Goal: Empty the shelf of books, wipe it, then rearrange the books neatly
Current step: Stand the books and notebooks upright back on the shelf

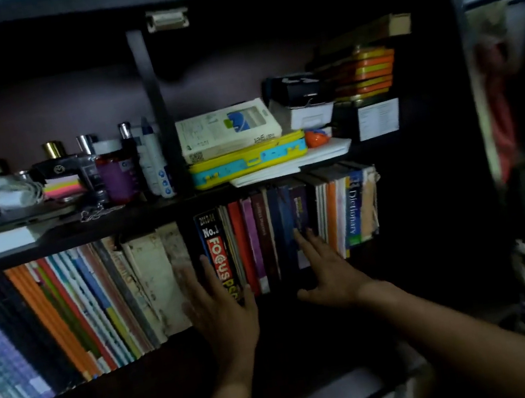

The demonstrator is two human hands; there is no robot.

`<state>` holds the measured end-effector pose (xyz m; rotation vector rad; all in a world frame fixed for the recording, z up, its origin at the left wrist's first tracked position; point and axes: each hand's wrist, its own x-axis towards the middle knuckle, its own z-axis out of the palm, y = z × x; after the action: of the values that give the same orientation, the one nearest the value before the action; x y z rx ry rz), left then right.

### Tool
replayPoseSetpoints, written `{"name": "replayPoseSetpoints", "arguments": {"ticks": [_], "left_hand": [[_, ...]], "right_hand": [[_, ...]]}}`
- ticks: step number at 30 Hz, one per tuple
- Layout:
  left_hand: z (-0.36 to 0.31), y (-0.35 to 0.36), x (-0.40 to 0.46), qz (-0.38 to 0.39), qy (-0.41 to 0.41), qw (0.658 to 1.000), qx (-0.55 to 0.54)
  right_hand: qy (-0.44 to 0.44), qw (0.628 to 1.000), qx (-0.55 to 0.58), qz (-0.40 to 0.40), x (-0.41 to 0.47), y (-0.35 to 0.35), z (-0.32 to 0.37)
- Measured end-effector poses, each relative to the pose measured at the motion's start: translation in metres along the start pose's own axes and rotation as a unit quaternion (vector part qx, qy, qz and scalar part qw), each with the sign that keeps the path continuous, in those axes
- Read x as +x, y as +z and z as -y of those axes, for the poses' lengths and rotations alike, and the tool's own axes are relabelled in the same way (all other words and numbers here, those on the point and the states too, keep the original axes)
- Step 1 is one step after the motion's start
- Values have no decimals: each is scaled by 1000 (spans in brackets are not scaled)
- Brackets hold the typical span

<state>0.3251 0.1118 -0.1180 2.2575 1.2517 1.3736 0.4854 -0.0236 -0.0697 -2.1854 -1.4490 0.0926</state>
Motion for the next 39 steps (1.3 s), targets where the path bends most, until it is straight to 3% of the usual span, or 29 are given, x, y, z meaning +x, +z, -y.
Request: {"name": "replayPoseSetpoints", "arguments": {"ticks": [2,5,8,13,18,21,24,26,29,33,39], "left_hand": [[-40,-6,-27,52,-59,994,-81],[-108,-5,-65,181,-31,970,-160],[-184,-17,-104,343,-16,903,-260],[-273,-28,-170,460,50,851,-251],[-344,-27,-258,581,106,779,-212],[-371,-15,-291,626,120,749,-180],[-389,-1,-320,661,143,721,-150],[-398,16,-333,638,146,743,-141],[-399,45,-344,606,75,774,-168],[-414,43,-351,641,-14,742,-194],[-417,20,-363,620,-76,746,-231]], "right_hand": [[3,1000,-17,-14,-41,-24,-7],[37,999,10,0,-91,-50,-17],[86,996,37,7,-155,-85,-32],[144,986,30,-81,-275,-139,-66],[325,932,-54,-153,-426,-171,-146],[451,868,-102,-179,-493,-177,-193],[514,839,-91,-152,-514,-161,-219],[508,842,-115,-141,-513,-149,-228],[513,838,-100,-156,-511,-152,-235],[502,840,-81,-191,-514,-157,-239],[458,856,-11,-238,-513,-155,-235]]}}
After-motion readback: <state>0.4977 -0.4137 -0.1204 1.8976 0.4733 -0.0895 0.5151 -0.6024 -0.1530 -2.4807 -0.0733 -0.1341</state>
